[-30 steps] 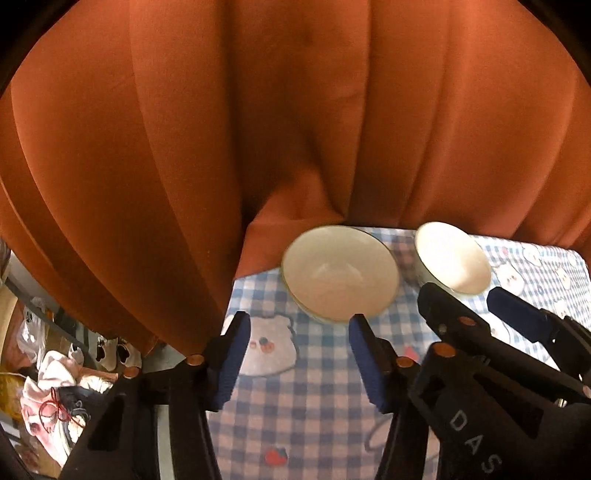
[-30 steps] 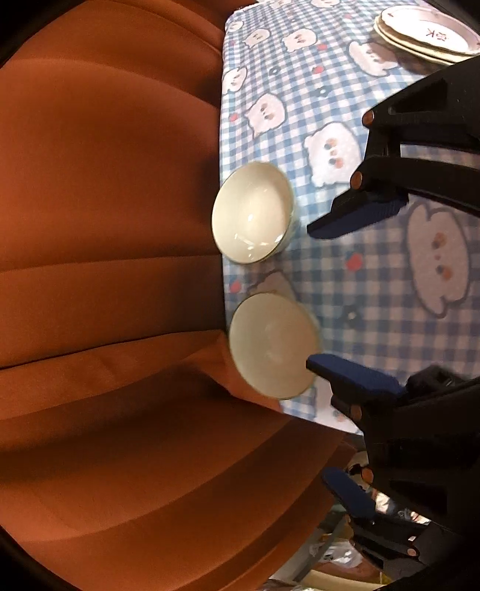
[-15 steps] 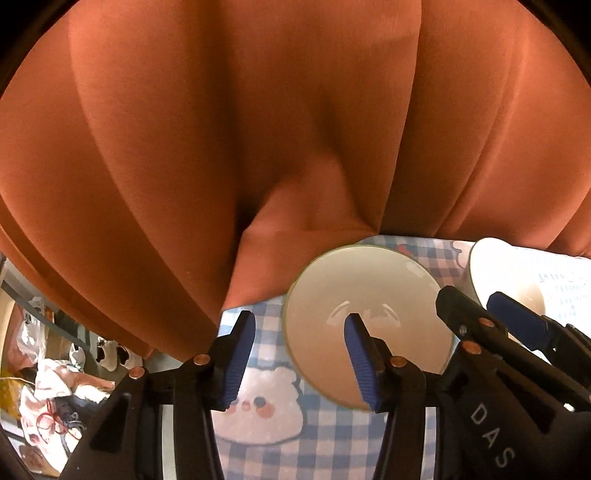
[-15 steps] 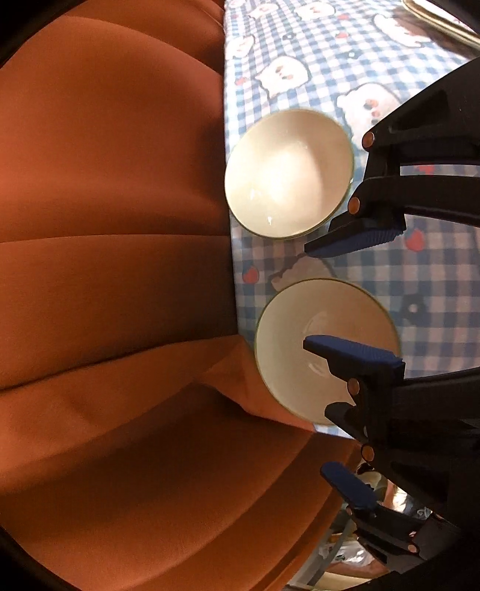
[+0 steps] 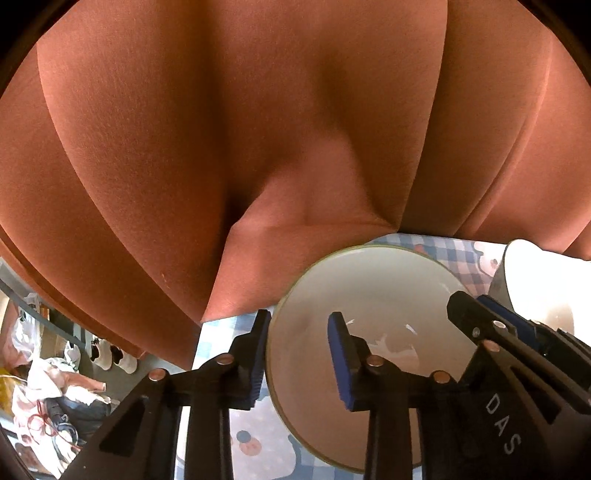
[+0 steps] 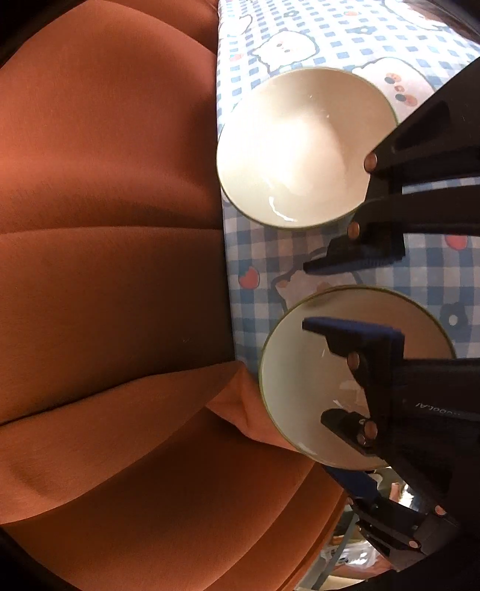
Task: Organize plates and bowls
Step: 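Move both tools to the next white bowl and grip its rim, then lift the second bowl and carry it toward the plate stack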
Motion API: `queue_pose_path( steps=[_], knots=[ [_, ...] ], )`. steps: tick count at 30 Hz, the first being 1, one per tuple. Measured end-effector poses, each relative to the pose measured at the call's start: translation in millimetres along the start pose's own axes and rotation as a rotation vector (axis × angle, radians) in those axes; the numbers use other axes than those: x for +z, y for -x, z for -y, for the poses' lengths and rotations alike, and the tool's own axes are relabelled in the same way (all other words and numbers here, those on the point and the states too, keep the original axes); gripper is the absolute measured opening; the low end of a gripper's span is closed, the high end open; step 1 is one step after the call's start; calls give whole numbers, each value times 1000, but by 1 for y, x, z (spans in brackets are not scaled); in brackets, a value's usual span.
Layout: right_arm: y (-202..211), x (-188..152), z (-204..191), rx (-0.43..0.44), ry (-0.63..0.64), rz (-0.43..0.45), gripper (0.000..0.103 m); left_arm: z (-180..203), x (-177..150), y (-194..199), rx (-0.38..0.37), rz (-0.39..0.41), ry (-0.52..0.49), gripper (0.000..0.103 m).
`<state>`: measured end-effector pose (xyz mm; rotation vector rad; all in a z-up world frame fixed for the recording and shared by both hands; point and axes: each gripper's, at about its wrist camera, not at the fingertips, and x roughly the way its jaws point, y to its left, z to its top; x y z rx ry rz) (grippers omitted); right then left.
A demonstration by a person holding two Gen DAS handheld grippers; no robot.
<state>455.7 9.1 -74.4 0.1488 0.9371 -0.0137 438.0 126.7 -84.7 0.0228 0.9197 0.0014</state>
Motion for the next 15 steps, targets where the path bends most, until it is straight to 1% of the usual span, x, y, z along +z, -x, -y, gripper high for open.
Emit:
queue_pose_path(
  steps=[5,15],
  knots=[
    [-3,-1,-1,-3,6,1,18,0,1,0,1,6,0,28],
    [0,-4,-1,-18,-8,-21,18,5,0,5,-13,-22,-13,28]
  ],
)
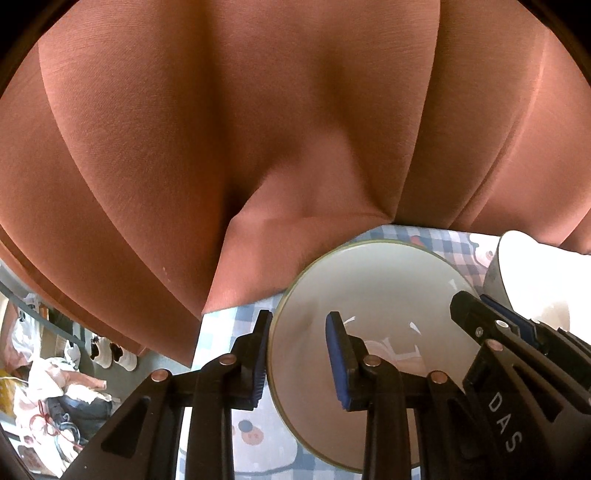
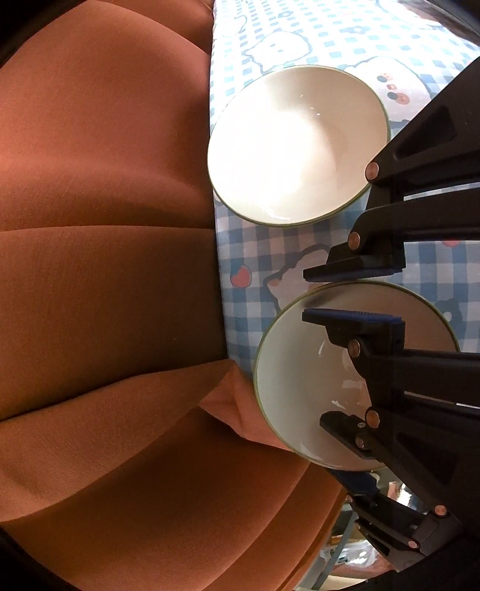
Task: Organize plates and bowls
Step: 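Lift the second bowl and carry it toward the plate stack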
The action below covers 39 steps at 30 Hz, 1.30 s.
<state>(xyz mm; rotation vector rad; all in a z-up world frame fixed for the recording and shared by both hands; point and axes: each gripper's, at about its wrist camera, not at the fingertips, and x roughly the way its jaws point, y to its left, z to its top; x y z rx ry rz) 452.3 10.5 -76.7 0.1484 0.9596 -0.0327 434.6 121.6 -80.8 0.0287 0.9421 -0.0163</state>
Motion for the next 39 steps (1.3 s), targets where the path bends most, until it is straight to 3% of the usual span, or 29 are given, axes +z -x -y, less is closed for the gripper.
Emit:
queue_pose_path(
  steps=[9,21,39],
  knots=[
    [25,-6,6,-22,-14,-9,18,10,-2,26,-22,-6,-12,28],
    [91,-20,24,-45,-52,29,18,33,-15,89,-46,31,-58,28],
    [180,-86,63,-46,-86,83,18,73,-84,177,-40,86,-106,28]
  ],
)
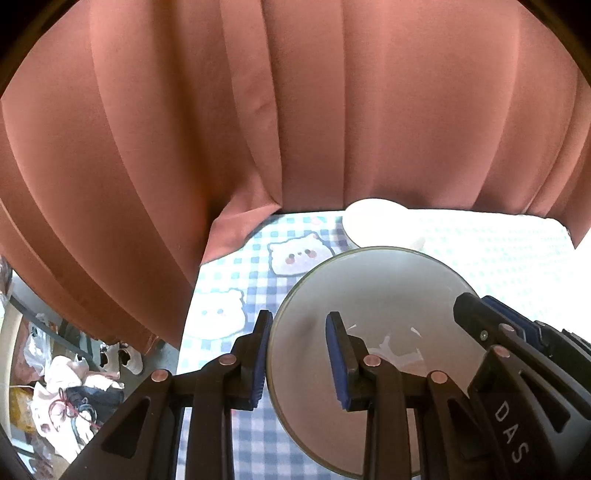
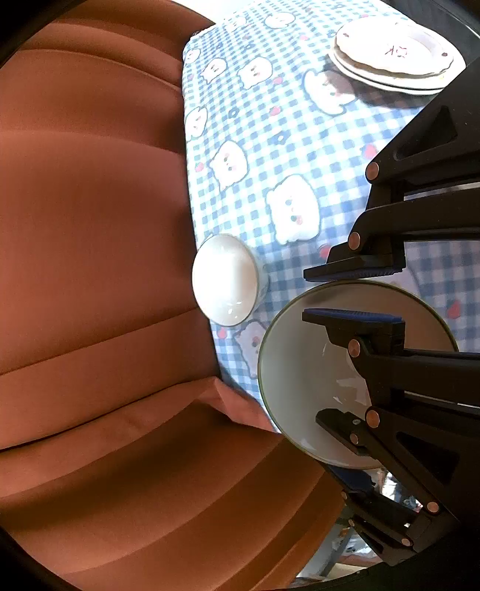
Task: Organize plates and bowls
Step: 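Lift the second bowl and carry it toward the plate stack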
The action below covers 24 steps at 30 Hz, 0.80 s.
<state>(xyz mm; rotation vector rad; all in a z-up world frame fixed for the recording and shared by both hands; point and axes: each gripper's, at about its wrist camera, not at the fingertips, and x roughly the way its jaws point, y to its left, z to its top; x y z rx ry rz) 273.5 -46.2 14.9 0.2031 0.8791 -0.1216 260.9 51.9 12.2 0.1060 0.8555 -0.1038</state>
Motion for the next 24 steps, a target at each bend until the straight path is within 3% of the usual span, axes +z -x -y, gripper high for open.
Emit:
queue_pose_path(
  steps=[11,24],
  knots=[
    [46,-45,57,19,29,-10,18,49,-49,27,0,-36,51,28],
    [73,-89,124,25,88,-39,18,106,-101,50,-8,-61,71,28]
  ],
)
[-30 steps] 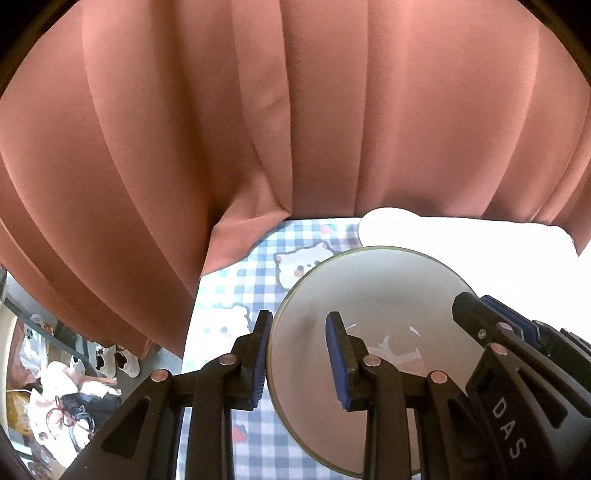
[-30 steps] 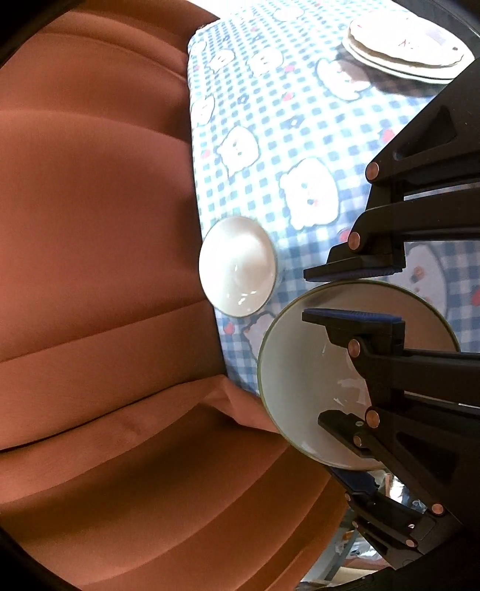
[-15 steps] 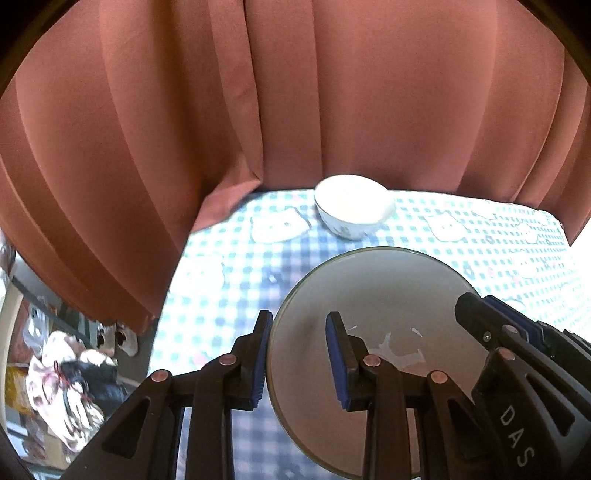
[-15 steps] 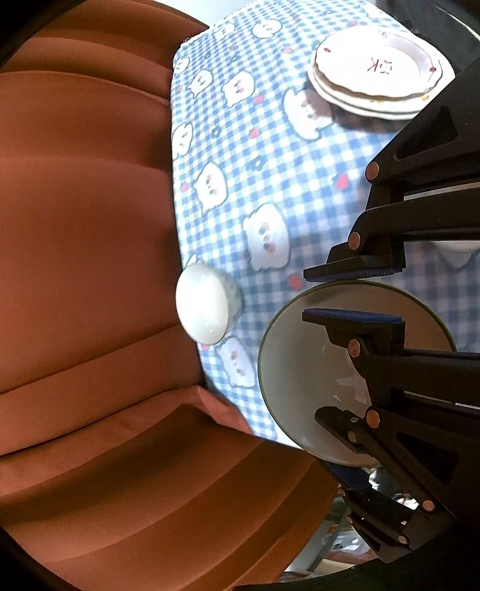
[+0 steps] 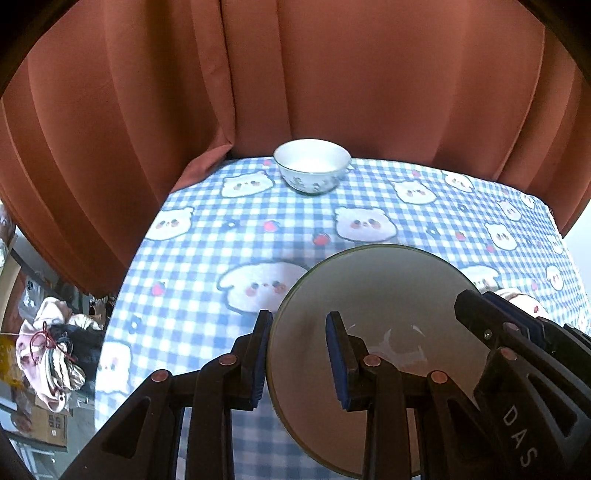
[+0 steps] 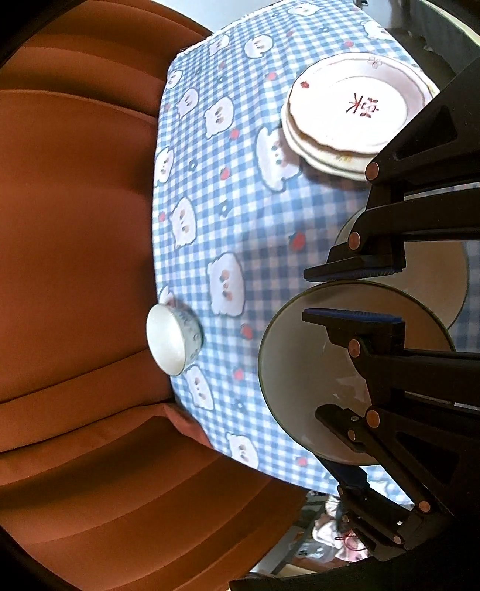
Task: Organize plates and bowls
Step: 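Lift the second bowl and carry it toward the plate stack, then lower the held bowl onto the first bowl and open both tools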
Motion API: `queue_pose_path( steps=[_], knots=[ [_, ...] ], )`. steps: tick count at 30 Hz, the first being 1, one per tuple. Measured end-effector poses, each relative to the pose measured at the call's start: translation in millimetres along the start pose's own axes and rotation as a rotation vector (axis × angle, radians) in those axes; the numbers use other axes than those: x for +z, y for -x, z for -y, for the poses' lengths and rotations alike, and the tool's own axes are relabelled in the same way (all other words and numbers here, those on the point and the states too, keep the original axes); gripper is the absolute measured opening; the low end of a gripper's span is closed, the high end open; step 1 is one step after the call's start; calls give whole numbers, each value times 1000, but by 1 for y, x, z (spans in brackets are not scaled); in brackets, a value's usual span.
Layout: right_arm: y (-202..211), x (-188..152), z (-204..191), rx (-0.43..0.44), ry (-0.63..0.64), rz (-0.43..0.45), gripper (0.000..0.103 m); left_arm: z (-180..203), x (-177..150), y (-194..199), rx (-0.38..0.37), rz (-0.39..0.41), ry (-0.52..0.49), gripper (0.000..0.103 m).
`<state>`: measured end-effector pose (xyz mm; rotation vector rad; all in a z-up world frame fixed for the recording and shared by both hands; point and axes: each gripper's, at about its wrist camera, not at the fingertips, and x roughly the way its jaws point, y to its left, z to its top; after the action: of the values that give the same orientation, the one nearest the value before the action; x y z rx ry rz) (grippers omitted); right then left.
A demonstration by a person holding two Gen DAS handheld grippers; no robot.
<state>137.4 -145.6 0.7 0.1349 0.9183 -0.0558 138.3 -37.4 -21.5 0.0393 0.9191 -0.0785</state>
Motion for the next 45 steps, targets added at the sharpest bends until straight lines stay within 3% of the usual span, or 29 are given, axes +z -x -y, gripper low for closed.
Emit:
queue_pose_path(
  steps=[12,30,38,41,45],
  knots=[
    [0,-26,44,-10,-8,-42,18,36,-25,-8,-4,-51,-20,28],
    [-27,-44,66,-11,-1,-112,18,56,-44,-38,29,-131,-19,28],
    [-35,-48,70,5,1,-104,18,54,-47,-41,39,-105,-13,28],
    [-35,-48,67,5,-3,-90,22,50,-48,-42,6,-111,-15,33],
    [-36,-48,58,36,21,-96,47,42,-51,-45,-46,-142,6,40]
  ],
)
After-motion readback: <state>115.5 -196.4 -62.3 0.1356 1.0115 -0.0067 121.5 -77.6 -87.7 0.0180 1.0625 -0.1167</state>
